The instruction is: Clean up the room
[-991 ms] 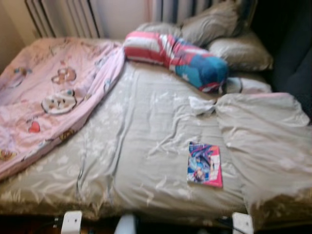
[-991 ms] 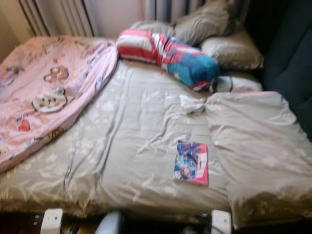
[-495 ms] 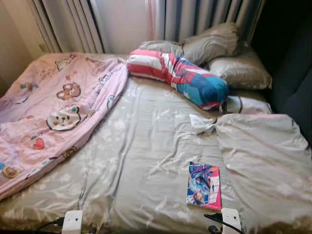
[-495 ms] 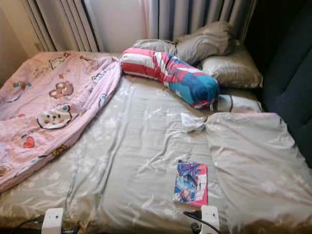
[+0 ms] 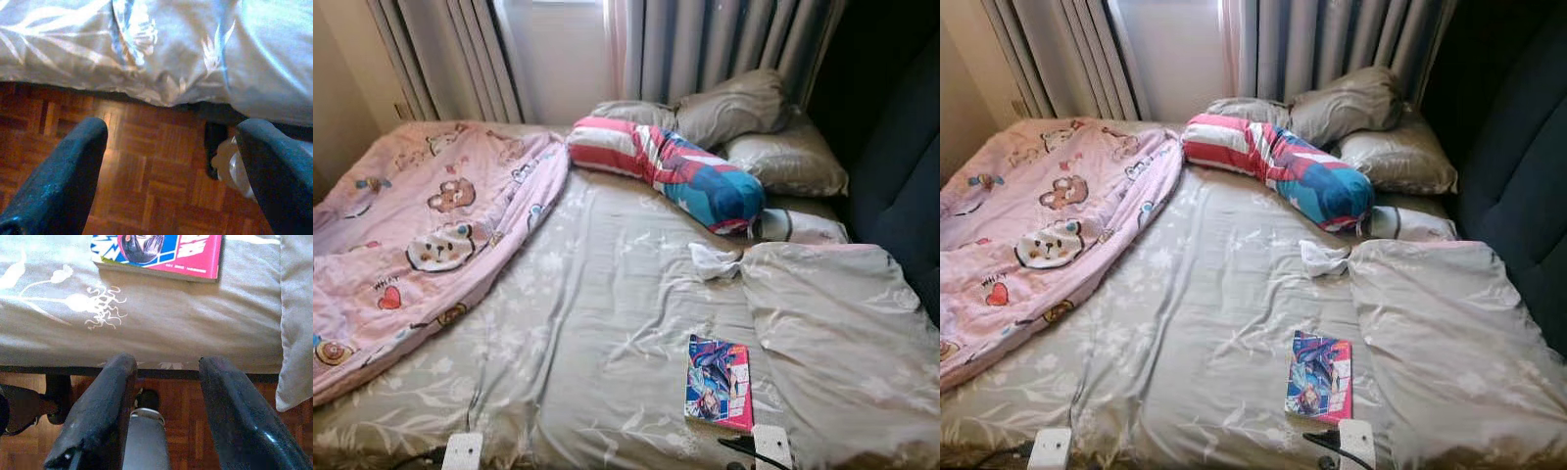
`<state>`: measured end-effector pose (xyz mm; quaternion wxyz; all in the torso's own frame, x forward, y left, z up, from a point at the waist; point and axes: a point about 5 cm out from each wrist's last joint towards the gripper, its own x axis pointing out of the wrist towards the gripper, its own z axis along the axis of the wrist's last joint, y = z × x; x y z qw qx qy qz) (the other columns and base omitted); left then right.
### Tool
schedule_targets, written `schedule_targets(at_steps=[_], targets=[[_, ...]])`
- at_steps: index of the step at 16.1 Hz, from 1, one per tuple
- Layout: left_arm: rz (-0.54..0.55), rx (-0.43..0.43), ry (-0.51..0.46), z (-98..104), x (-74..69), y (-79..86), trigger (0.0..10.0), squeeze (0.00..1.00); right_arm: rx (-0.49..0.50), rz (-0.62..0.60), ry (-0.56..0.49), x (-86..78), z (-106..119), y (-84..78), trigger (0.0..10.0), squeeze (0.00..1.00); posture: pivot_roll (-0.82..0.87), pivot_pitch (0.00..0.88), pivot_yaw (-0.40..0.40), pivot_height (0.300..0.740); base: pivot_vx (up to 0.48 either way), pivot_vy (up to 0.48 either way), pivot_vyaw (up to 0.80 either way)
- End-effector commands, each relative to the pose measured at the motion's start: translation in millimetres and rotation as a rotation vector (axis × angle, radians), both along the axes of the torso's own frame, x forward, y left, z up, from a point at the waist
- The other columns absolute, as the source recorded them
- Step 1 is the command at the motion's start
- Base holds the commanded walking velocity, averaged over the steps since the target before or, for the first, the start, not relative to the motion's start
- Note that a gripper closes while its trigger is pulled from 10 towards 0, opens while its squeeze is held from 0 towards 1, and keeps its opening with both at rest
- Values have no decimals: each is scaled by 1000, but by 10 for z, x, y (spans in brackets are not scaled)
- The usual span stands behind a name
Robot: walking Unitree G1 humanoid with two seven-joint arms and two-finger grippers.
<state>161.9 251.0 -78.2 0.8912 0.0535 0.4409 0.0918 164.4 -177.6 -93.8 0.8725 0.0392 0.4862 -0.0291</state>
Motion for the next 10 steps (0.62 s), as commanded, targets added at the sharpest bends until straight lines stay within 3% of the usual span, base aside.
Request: schedule_targets(at_steps=[1,6,10], targets=[[-8,-1,31,-33,-57,-16,10000,0,-4,4,6,-4,-3,5,10000,0,161,0,-19,740,0,0,0],[-59,3,51,-36,-4,-84,10000,0,-11,6,-10,15,6,18,10000,0,157,0,-10,740,0,0,0],[-50,2,48,-31,14,-92,10000,0,-9,1,-17,40,15,29,10000,0,155,13,-3,740,0,0,800]])
